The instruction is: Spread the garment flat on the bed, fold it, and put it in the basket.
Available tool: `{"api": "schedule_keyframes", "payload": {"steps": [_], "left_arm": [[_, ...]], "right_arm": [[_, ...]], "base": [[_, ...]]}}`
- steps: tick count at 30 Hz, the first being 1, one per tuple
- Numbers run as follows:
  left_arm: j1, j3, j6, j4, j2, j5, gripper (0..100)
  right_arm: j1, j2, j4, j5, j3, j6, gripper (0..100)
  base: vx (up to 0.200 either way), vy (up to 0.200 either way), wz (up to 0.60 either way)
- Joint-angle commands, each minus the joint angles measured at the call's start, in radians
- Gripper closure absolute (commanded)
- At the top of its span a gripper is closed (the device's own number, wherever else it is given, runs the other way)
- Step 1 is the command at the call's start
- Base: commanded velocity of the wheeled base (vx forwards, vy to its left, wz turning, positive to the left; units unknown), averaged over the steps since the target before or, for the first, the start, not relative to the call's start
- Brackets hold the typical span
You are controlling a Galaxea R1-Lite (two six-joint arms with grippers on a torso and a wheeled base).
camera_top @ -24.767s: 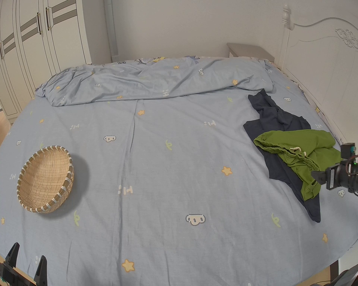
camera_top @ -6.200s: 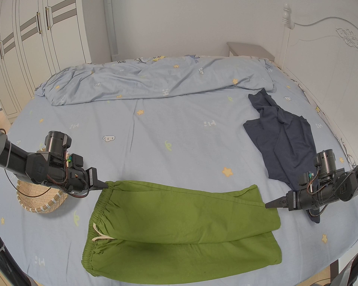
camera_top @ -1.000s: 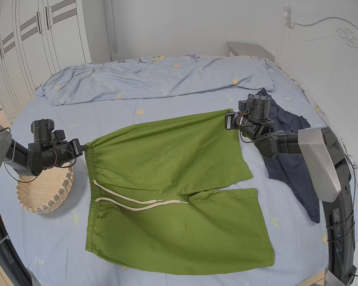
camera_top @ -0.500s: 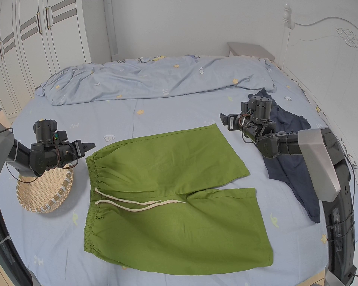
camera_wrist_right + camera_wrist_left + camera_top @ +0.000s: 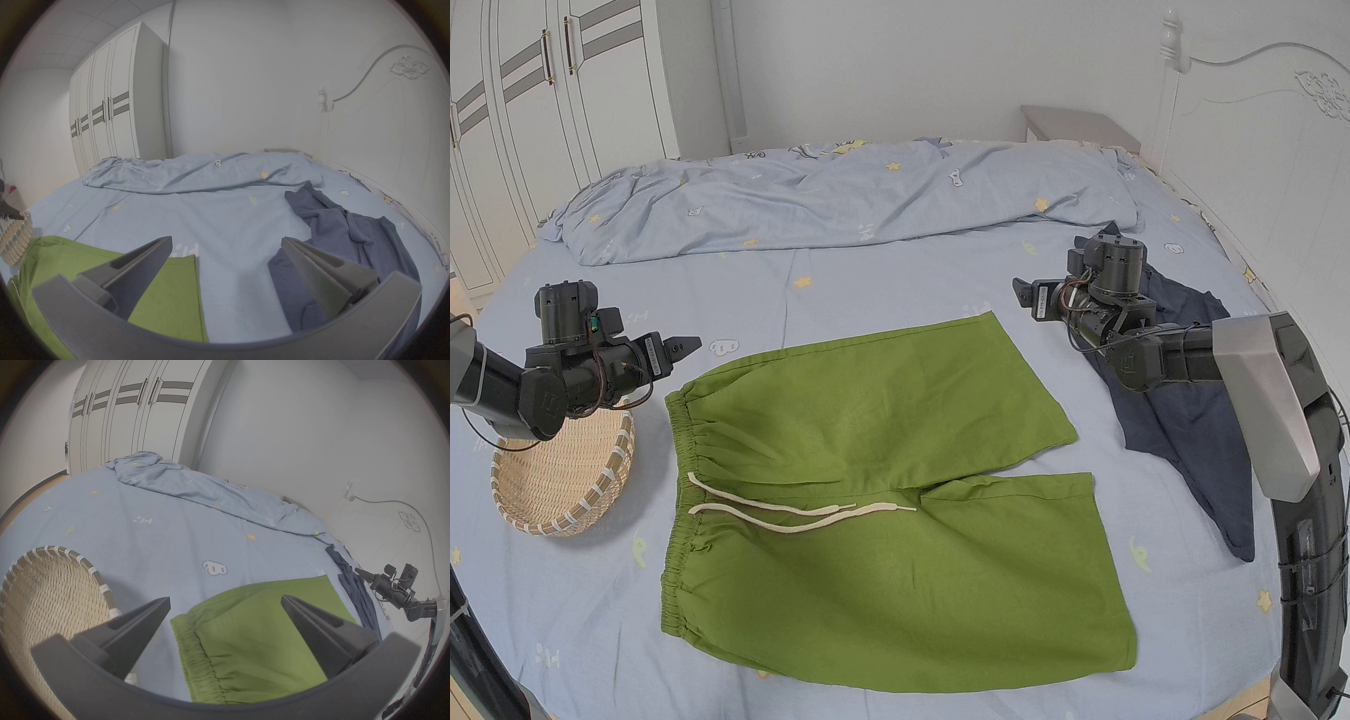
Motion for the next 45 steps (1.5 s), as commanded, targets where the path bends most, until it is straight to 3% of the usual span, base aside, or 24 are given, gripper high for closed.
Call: {"api": "schedule_keyframes", "payload": {"steps": [1, 4, 7, 8, 9, 11, 12, 13, 16, 26, 35, 45], "left_arm": [[-0.019, 0.156, -0.073, 0.006, -0.219, -0.002, 0], [-0.027, 0.322, -0.122, 0.008, -0.307, -0.008, 0], [-0.018, 0.457, -0.148, 0.008, -0.33, -0.045, 0], [-0.018, 0.457, -0.148, 0.008, -0.33, -0.045, 0], [-0.001, 0.546, -0.183, 0.008, -0.351, -0.114, 0], [0.036, 0.617, -0.21, 0.008, -0.383, -0.201, 0], [0.036, 0.617, -0.21, 0.008, -0.383, -0.201, 0], [0.077, 0.695, -0.214, 0.008, -0.42, -0.306, 0], [0.109, 0.808, -0.187, 0.008, -0.477, -0.372, 0], [0.062, 1.107, 0.041, 0.008, -0.586, -0.381, 0], [0.05, 1.11, 0.059, -0.002, -0.394, -0.436, 0], [0.073, 1.087, 0.065, -0.002, -0.37, -0.441, 0]], "right_arm": [[-0.036, -0.241, 0.003, -0.004, 0.295, 0.066, 0], [-0.054, -0.417, 0.013, -0.001, 0.602, 0.123, 0], [-0.057, -0.53, 0.018, 0.001, 0.815, 0.166, 0], [-0.057, -0.53, 0.018, 0.001, 0.815, 0.166, 0], [-0.056, -0.606, 0.019, 0.007, 0.956, 0.187, 0], [-0.054, -0.665, 0.019, 0.01, 1.053, 0.212, 0], [-0.054, -0.665, 0.019, 0.01, 1.053, 0.212, 0], [-0.053, -0.722, 0.021, 0.011, 1.14, 0.242, 0], [-0.063, -0.79, 0.024, 0.013, 1.232, 0.252, 0], [-0.1, -0.903, 0.085, 0.08, 1.337, 0.295, 0], [-0.096, -0.912, 0.085, 0.083, 1.352, 0.295, 0], [-0.091, -0.912, 0.084, 0.083, 1.357, 0.295, 0]], "base": [[0.0, 0.0, 0.0], [0.0, 0.0, 0.0], [0.0, 0.0, 0.0], [0.0, 0.0, 0.0], [0.0, 0.0, 0.0], [0.0, 0.0, 0.0], [0.0, 0.0, 0.0], [0.0, 0.0, 0.0], [0.0, 0.0, 0.0], [0.0, 0.0, 0.0], [0.0, 0.0, 0.0], [0.0, 0.0, 0.0]]}}
